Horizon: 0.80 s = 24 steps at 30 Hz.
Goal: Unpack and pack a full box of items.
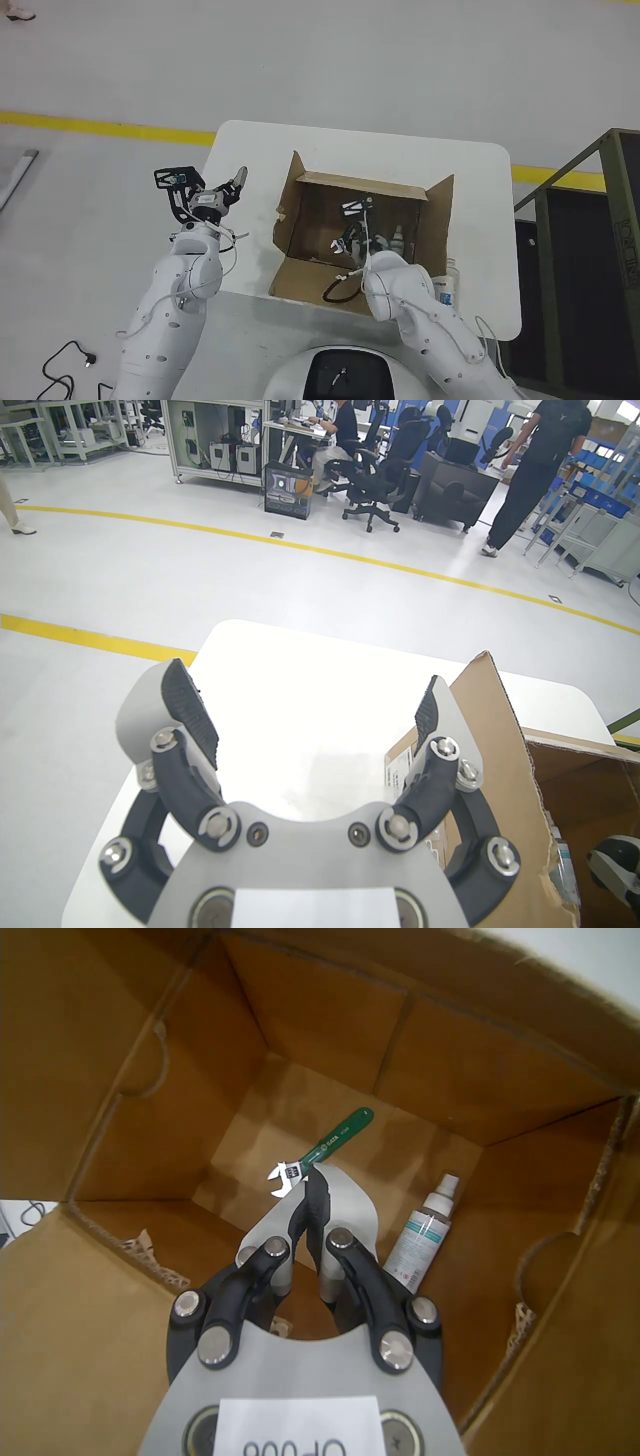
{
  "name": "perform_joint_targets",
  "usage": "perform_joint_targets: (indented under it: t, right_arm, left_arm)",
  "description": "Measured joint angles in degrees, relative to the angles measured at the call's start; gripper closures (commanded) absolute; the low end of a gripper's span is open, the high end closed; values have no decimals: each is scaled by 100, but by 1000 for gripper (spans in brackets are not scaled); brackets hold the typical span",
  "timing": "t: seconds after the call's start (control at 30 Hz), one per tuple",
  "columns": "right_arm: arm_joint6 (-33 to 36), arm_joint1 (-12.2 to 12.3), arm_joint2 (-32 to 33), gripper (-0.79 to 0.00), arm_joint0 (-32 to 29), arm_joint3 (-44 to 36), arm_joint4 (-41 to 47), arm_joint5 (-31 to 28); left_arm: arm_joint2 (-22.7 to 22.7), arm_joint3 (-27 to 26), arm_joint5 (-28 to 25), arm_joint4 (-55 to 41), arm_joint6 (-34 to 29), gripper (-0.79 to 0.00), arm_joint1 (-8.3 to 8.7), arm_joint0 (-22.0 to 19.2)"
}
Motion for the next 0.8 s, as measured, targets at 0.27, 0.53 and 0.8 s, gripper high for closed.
perform_joint_targets:
  t: [0.27, 0.53, 0.8]
  right_arm:
    - [588, -118, -66, 0, 358, 372, -151, 195]
    - [1200, -186, -152, 0, 628, 533, -505, 270]
    - [1191, -185, -150, 0, 625, 530, -500, 269]
  left_arm:
    - [0, 0, 0, 0, 0, -785, 0, 0]
    - [0, 0, 0, 0, 0, -785, 0, 0]
    - [0, 0, 0, 0, 0, -785, 0, 0]
